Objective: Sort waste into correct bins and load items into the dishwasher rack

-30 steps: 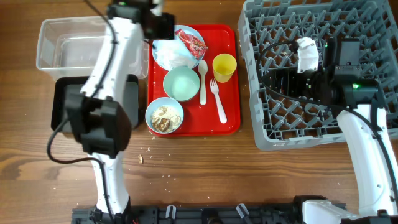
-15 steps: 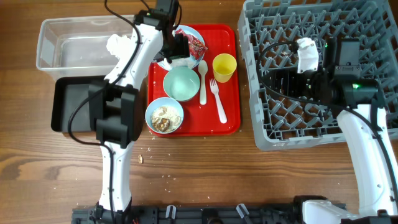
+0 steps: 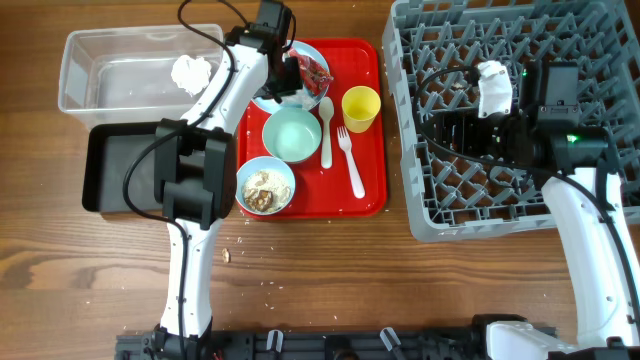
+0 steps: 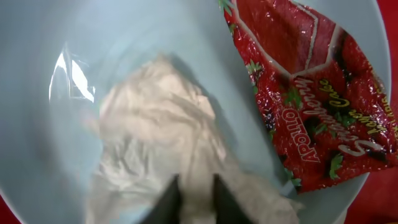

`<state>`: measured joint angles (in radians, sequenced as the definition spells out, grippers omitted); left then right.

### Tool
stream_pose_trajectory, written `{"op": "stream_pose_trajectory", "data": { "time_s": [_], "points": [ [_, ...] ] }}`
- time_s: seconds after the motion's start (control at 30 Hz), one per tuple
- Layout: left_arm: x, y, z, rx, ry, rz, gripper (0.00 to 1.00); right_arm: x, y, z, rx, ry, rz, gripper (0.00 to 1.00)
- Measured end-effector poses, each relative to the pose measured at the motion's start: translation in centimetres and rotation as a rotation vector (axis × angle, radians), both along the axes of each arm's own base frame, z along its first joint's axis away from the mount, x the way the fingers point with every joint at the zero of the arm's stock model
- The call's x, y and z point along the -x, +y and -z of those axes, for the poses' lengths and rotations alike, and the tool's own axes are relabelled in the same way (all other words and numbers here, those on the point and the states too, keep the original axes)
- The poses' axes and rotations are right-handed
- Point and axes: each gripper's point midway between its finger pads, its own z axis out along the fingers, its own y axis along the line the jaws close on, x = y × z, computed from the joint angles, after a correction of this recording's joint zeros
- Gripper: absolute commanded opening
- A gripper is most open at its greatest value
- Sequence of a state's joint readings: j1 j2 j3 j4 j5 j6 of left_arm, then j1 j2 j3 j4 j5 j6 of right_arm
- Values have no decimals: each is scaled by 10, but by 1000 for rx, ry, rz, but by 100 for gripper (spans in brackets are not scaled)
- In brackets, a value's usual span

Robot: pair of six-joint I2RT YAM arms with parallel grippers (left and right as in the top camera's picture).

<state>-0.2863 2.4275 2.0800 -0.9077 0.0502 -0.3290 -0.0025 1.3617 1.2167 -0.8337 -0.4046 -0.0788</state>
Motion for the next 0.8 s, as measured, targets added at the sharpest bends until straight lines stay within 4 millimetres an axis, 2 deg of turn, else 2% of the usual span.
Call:
{"op": "stream_pose_trajectory", "data": {
  "time_s": [0.23,0.3,0.4,0.47,0.53,0.57,0.63,0.67,0.77,0.8],
  "points": [
    [15,7,-3,-13,59,-7,4,0,0,0,0,0,0,100],
    [7,16,-30,4,11,-24,4,0,0,0,0,0,0,100],
    [-5,40,-90,35,-105,-72,4,0,0,0,0,0,0,100],
    [-12,72,-148,56,-224,-132,4,0,0,0,0,0,0,100],
    [-15,100,-183,64,-296,-183,4,0,0,0,0,-1,0,100],
    [-15,116,-196,62,-323,-213,8,-1,0,0,0,-3,0,100],
    [-16,142,-200,52,-335,-259,20,-2,0,-1,0,-9,0,100],
    [-17,150,-196,47,-327,-273,26,-2,0,-1,0,-11,0,100],
    [-22,165,-159,31,-258,-298,83,-2,0,-1,0,-11,0,100],
    [-23,166,-142,27,-225,-301,90,-2,0,-1,0,-11,0,100]
  ]
}}
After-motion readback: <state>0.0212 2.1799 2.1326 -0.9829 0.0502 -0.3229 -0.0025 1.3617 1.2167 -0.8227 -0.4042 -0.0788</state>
